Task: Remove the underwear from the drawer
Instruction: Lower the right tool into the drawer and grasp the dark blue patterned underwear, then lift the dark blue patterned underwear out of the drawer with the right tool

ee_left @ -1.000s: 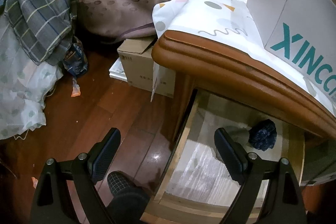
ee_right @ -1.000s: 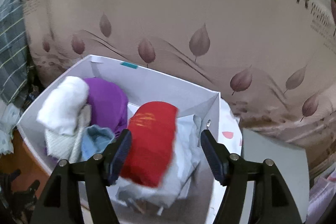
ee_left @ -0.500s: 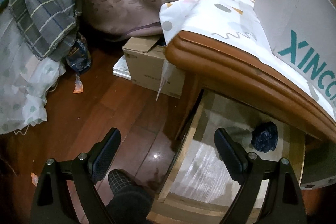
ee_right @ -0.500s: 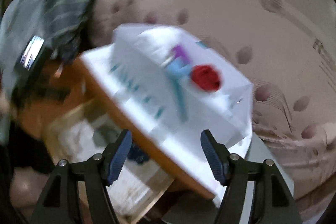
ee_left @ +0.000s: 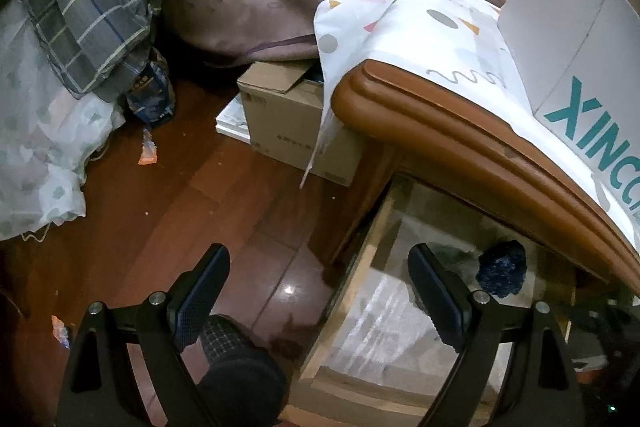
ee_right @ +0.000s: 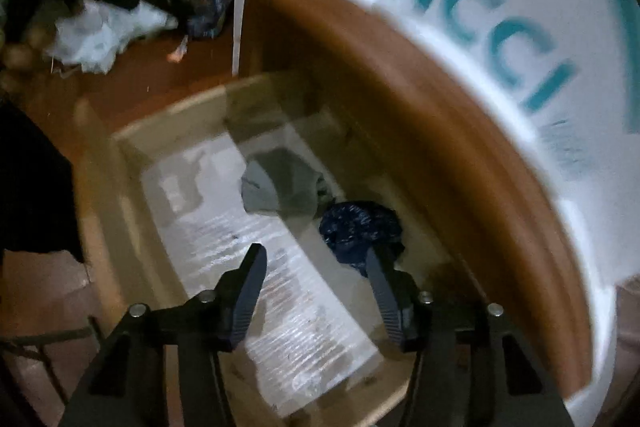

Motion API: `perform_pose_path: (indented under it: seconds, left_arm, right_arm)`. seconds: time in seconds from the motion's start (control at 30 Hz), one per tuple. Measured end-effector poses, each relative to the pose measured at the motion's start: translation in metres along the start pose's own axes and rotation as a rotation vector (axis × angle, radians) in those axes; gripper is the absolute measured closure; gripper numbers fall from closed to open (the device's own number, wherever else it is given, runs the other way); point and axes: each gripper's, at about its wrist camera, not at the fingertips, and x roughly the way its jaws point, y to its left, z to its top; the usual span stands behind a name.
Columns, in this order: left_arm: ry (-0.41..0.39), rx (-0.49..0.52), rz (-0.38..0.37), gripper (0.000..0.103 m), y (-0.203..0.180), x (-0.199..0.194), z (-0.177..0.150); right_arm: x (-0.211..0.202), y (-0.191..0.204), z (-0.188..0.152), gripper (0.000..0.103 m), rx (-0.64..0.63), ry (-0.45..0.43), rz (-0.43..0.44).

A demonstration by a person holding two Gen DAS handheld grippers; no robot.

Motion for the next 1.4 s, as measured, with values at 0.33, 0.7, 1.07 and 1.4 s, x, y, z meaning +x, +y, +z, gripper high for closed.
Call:
perform_pose_path:
  seconds: [0.33, 0.7, 1.07, 1.4]
  left_arm:
    - [0.021, 0.000, -0.009, 0.014, -0.001, 0.005, 0.000]
    - [0.036, 0.028, -0.007, 0.014, -0.004, 0.009, -0.001]
    - [0.029, 0.027, -0.005, 0.014, -0.003, 0.008, -0.001]
    - [0.033, 0.013, -0.008, 0.014, 0.001, 0.007, 0.001]
  right_arm:
    - [0.082, 0.013, 0.003, 0.062, -0.191, 0.059, -0.085]
    - [0.108, 0.016, 0.005, 0.062, -0.216, 0.074, -0.123]
    - [0.127, -0.007, -0.003, 0.082, -0.117, 0.146, -0.076]
    - [0.105, -0.015, -0.018, 0.094, -0.013, 0.188, 0.088]
